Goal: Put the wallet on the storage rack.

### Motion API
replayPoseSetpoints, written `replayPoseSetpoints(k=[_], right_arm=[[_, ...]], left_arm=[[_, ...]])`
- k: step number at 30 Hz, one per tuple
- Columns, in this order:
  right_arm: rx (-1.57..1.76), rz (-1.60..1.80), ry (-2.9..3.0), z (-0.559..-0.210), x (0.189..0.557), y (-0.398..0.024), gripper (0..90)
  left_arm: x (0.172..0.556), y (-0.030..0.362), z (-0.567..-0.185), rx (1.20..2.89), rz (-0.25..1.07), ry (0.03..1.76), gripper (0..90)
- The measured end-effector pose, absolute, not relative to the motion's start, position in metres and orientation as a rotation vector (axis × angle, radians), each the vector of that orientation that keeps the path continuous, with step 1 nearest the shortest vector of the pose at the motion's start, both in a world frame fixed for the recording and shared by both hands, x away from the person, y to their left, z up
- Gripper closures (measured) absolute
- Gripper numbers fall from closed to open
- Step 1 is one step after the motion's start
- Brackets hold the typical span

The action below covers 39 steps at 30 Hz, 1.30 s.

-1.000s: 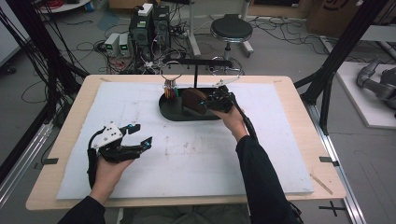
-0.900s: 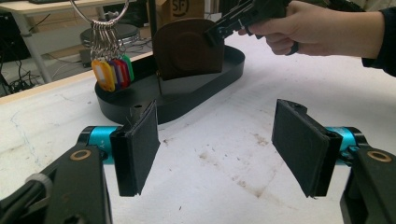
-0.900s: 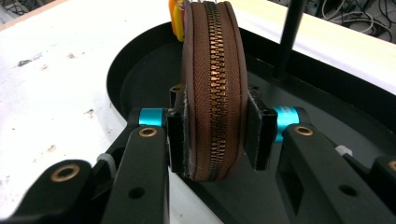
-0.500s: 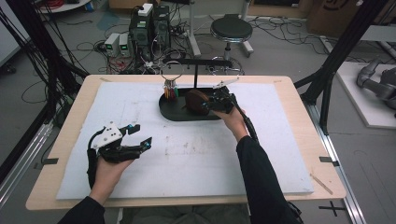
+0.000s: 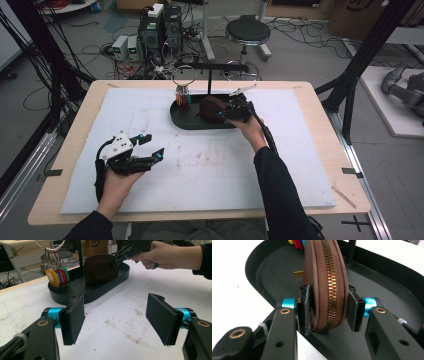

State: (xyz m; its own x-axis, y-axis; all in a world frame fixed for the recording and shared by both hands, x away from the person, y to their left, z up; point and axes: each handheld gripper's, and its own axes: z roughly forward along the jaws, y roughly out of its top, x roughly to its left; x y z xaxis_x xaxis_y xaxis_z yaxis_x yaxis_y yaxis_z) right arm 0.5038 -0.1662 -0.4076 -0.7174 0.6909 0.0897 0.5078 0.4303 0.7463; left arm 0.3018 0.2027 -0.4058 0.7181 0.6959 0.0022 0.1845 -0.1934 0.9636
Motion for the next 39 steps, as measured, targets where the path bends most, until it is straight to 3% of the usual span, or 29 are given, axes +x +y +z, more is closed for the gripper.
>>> replayPoseSetpoints(k=[17, 23, 24, 26, 35, 39], right_arm=[[1.080, 1.122, 2.414, -0.405, 0.505, -0.175, 51.8], [1.117, 1.092, 2.382, -0.402, 0.504, -0.179, 43.3], [1.122, 1.089, 2.361, -0.400, 0.503, -0.182, 38.2], [1.125, 1.094, 2.355, -0.399, 0.502, -0.184, 38.0], [1.092, 1.135, 2.336, -0.377, 0.478, -0.212, 28.6], [1.061, 1.199, 2.295, -0.369, 0.457, -0.229, 28.4]], left_arm=[[0.302, 0.201, -0.407, 1.745, 0.533, 0.701, 31.4], [0.302, 0.202, -0.407, 1.743, 0.536, 0.702, 31.2], [0.302, 0.203, -0.407, 1.744, 0.536, 0.702, 31.1], [0.303, 0.203, -0.407, 1.742, 0.539, 0.706, 31.2], [0.309, 0.211, -0.408, 1.745, 0.556, 0.730, 30.3], [0.313, 0.217, -0.409, 1.742, 0.567, 0.752, 30.2]])
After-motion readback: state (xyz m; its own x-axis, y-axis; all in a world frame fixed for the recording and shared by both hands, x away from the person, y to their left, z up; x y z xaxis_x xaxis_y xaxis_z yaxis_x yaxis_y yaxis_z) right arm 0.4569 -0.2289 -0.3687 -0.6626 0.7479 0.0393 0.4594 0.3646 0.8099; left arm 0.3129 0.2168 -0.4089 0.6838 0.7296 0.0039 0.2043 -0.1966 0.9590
